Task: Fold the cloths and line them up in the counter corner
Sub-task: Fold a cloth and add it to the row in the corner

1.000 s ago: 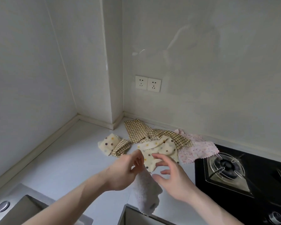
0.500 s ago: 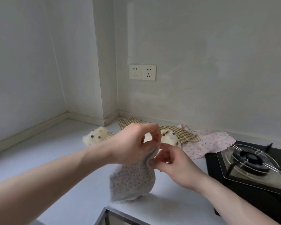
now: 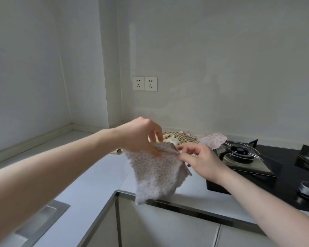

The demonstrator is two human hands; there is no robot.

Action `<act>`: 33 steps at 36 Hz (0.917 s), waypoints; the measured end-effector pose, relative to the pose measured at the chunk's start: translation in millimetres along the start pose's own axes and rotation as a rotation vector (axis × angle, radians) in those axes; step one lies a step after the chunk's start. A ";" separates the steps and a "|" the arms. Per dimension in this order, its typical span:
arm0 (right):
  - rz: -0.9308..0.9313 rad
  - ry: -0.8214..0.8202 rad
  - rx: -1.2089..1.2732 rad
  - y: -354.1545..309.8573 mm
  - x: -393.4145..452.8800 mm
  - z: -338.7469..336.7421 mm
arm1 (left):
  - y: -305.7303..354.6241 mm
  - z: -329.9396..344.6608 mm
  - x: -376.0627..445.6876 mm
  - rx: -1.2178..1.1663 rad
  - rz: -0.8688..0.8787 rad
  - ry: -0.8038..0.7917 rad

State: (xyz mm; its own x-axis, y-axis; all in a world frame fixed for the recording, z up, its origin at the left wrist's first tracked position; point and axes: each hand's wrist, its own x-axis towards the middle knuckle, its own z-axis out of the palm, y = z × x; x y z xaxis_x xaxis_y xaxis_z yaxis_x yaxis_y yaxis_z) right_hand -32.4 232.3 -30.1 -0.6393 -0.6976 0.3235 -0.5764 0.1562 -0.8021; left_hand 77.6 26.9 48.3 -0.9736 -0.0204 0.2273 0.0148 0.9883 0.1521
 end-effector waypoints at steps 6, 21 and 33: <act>-0.021 -0.056 -0.055 -20.0 -22.5 -14.7 | 12.4 -3.5 -15.4 -0.021 -0.001 0.004; 0.113 0.075 -0.323 -17.0 -14.3 -56.6 | 21.3 -26.0 -4.7 -0.019 -0.057 0.130; 0.051 0.165 -0.366 -59.0 19.9 -34.8 | 50.5 -53.3 26.2 -0.079 -0.034 0.211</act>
State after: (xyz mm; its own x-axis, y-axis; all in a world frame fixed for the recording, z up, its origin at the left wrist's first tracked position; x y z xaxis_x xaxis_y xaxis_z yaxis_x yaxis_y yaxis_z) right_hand -28.9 233.5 41.2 -0.7275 -0.5660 0.3878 -0.6660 0.4468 -0.5974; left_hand 65.0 68.2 113.2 -0.9048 -0.0925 0.4157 0.0092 0.9717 0.2362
